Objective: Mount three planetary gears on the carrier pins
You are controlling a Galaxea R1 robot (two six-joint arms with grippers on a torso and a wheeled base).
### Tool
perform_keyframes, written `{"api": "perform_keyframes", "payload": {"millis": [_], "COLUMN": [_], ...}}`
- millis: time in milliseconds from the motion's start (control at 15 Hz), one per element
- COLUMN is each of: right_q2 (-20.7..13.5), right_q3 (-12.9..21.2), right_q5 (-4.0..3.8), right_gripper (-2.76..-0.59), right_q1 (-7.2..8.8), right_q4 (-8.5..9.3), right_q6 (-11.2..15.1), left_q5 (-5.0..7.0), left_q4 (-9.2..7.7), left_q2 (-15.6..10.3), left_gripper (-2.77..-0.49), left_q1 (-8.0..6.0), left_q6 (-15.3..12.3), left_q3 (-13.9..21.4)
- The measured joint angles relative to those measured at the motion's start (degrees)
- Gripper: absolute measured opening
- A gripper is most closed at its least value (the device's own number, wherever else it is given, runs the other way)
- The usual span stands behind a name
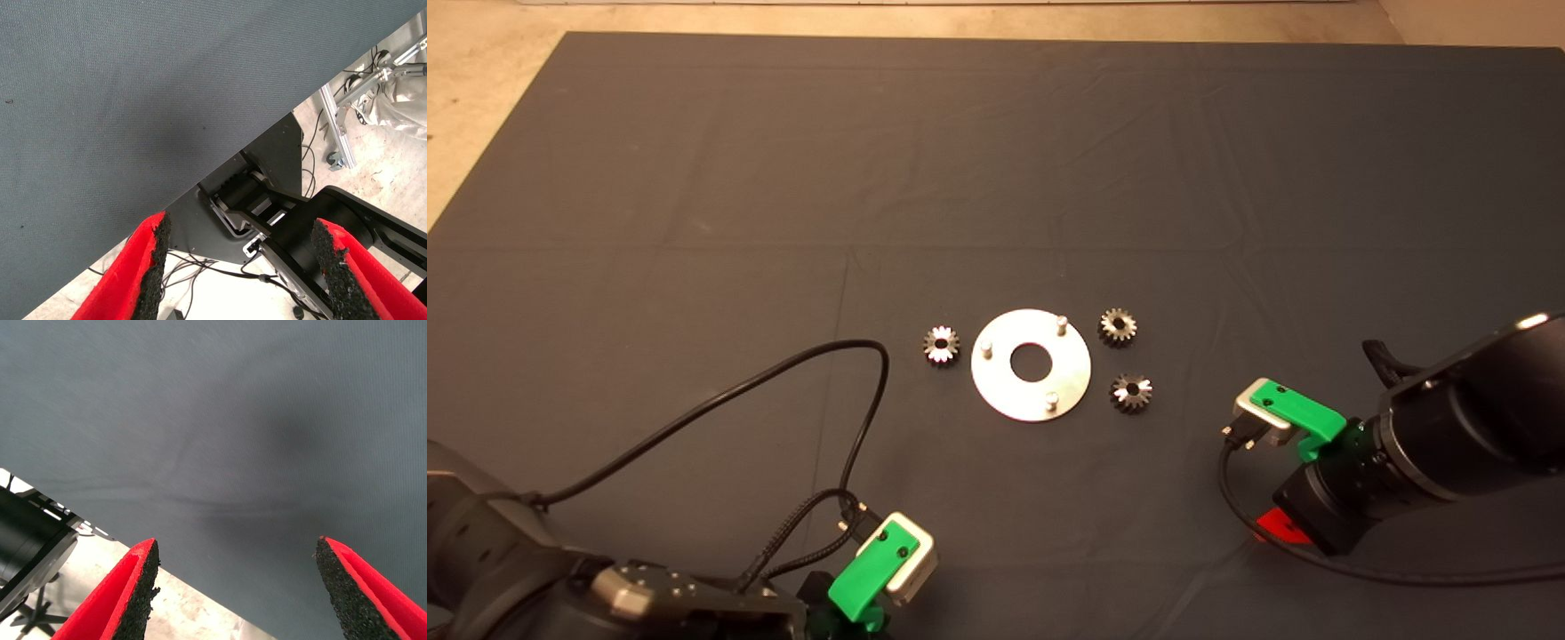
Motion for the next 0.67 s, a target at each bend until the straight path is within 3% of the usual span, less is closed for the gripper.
{"api": "perform_keyframes", "payload": {"millis": [133,400,667], "right_q2": [2.8,6.7,7.1], "right_q3": [-1.6,-5.3,-9.1], "right_q5": [0.4,0.41,0.24], "right_gripper": [-1.62,-1.62,-1.62], "right_q1": [-0.05,-0.05,-0.05], "right_q4": [-0.13,-0.39,-1.29], "right_q6": [-0.1,-0.2,-4.3], "left_q5": [0.06,-0.02,0.03], "left_q4": [0.0,0.02,0.1], "left_q2": [0.1,0.6,0.6], "left_gripper": [-1.8,-1.8,-1.8], "left_q1": [0.13,0.13,0.13], "left_q6": [0.0,0.0,0.0], "left_q3": [0.0,0.0,0.0]}}
